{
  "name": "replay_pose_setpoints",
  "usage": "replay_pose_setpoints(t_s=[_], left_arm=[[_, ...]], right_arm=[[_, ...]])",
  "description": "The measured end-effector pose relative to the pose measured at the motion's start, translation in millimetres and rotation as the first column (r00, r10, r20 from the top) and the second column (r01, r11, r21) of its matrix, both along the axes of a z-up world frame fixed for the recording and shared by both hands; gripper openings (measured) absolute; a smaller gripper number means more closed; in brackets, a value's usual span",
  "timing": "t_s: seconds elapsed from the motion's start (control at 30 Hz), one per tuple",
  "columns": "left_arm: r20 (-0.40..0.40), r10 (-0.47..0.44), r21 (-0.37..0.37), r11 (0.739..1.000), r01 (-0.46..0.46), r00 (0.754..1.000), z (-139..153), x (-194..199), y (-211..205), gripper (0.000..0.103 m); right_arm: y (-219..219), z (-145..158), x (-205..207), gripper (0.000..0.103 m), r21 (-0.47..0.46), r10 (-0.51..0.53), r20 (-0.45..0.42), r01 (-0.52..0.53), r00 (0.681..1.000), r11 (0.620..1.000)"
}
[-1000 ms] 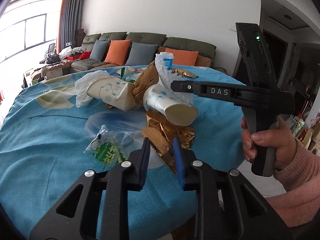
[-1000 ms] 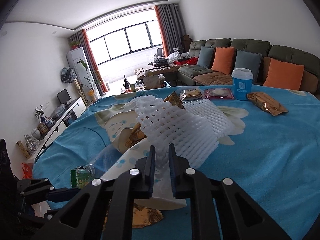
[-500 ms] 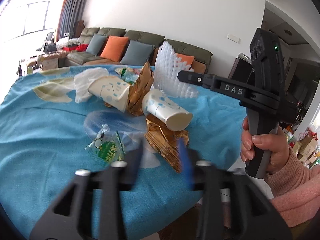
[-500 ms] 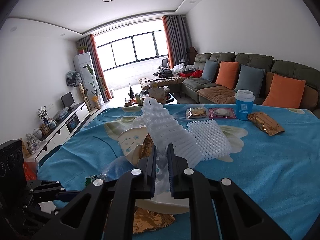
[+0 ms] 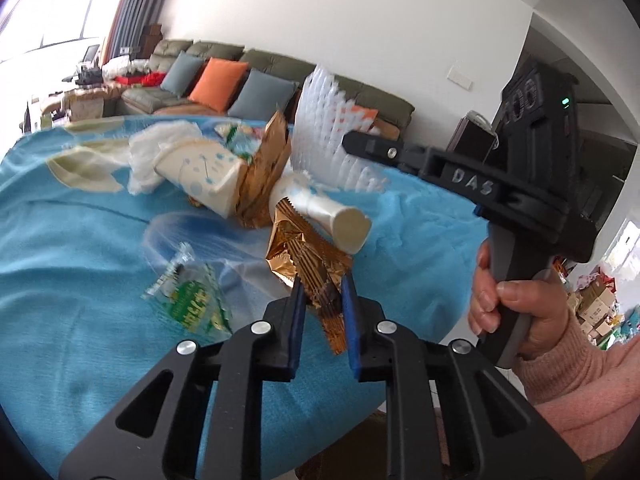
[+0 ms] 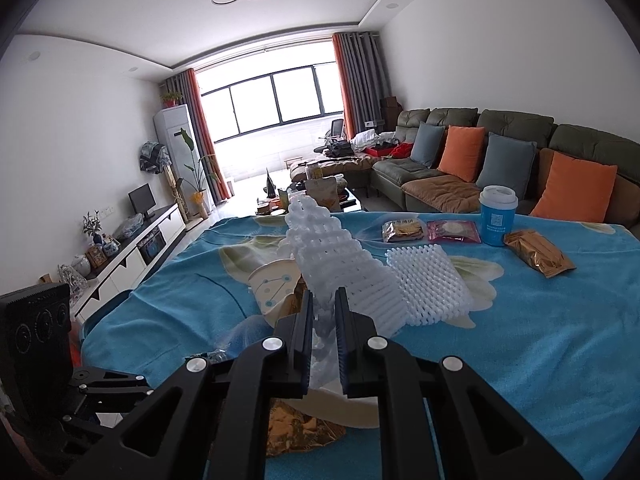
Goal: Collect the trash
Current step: 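Grasp the brown paper wrapper with the left tool while the right tool grasps the white foam net, then carry the wrapper and foam net with both tools over the teal bin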
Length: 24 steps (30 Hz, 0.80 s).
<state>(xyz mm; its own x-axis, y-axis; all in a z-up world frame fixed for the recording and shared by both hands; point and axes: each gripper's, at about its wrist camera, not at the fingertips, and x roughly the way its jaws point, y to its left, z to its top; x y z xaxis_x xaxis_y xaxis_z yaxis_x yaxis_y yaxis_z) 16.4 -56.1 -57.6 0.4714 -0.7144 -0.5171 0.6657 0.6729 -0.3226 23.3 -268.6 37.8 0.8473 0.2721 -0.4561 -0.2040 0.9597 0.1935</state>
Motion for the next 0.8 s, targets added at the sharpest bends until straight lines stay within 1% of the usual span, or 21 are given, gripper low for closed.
replay_pose_setpoints(t_s=[0.13,0.23,0.33,0.43,0.53,0.63,0.77,0.8], left_arm=[[0.063,0.026,-0.029,0.999,-0.024,0.998,21.9,-10.5,21.0,0.018],[0.092,0.059,-0.041,0.998,-0.056,0.994,35.9,-17.9,37.6,0.018],[0.116,0.119,-0.047,0.992,-0.114,0.986,47.8,-23.2,63.7,0.018],[0.124,0.194,-0.057,0.980,-0.188,0.973,53.3,-23.8,93.6,0.018],[0.121,0.289,-0.070,0.957,-0.282,0.950,57.9,-31.7,127.7,0.018],[0.118,0.390,-0.078,0.920,-0.383,0.913,60.4,-36.2,164.3,0.018],[0.108,0.524,-0.073,0.852,-0.519,0.845,59.3,-39.4,215.9,0.018],[0.098,0.559,-0.071,0.829,-0.554,0.823,58.9,-39.1,227.9,0.018]], right_arm=[[9.3,7.2,-1.7,0.010,-0.004,0.030,0.019,-0.030,0.999,1.000],[19.1,11.7,-1.6,0.010,-0.005,0.060,0.032,-0.060,0.998,0.998],[32.8,15.9,-0.5,0.010,-0.003,0.104,0.042,-0.104,0.994,0.995],[52.6,20.3,1.2,0.010,-0.013,0.165,0.054,-0.164,0.985,0.986],[76.8,21.6,5.5,0.010,-0.024,0.236,0.055,-0.235,0.970,0.972],[106.2,20.5,10.7,0.010,-0.032,0.313,0.045,-0.312,0.949,0.950],[150.3,18.7,19.1,0.010,-0.033,0.423,0.027,-0.422,0.906,0.906],[162.1,18.4,22.2,0.010,-0.032,0.452,0.020,-0.451,0.892,0.892]])
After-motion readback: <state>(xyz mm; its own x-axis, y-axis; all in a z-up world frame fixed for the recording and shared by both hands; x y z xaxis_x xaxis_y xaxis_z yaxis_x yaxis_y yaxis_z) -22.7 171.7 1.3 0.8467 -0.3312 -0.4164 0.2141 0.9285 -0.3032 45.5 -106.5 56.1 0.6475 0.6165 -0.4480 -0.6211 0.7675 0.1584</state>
